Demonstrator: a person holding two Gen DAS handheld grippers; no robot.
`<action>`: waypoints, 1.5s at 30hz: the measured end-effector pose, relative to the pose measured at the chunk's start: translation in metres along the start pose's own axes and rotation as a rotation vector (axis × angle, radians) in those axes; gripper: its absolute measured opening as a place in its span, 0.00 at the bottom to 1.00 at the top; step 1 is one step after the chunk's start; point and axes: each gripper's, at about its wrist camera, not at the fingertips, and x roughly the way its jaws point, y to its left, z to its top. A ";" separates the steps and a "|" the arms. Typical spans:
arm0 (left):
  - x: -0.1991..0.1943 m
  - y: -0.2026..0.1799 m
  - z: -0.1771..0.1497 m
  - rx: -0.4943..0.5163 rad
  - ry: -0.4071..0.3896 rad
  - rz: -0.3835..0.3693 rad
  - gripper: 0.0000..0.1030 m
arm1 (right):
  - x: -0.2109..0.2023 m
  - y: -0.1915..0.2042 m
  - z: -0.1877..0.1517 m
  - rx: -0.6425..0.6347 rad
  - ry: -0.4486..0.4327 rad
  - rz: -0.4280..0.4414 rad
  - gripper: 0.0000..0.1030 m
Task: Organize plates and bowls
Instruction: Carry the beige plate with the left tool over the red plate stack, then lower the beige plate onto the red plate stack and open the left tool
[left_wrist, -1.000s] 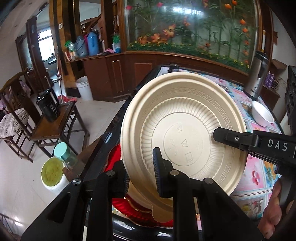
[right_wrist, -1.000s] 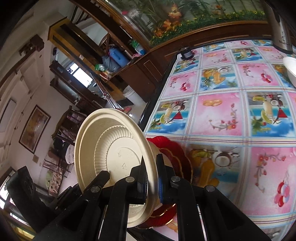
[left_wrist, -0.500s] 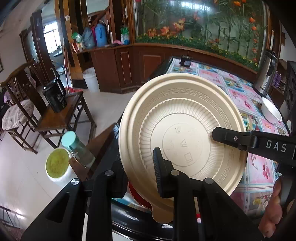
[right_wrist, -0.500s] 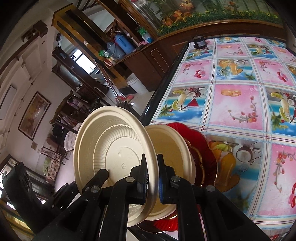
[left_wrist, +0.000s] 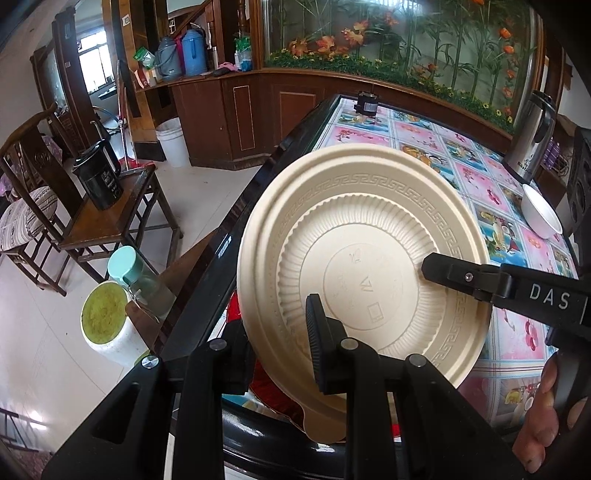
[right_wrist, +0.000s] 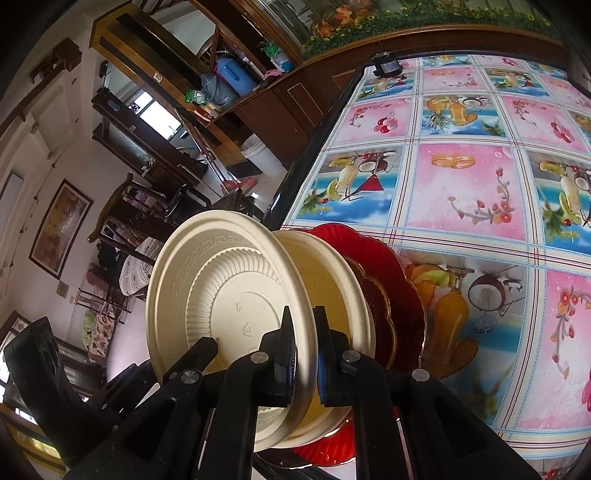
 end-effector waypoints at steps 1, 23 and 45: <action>0.000 0.000 0.000 -0.001 0.000 -0.004 0.23 | 0.000 0.000 0.000 0.001 0.001 0.001 0.08; 0.008 0.025 0.012 -0.055 0.053 -0.079 0.42 | -0.007 0.001 0.002 0.021 0.043 -0.021 0.12; -0.017 0.037 0.036 -0.038 0.033 -0.055 0.58 | -0.042 -0.003 0.022 0.061 0.051 -0.002 0.36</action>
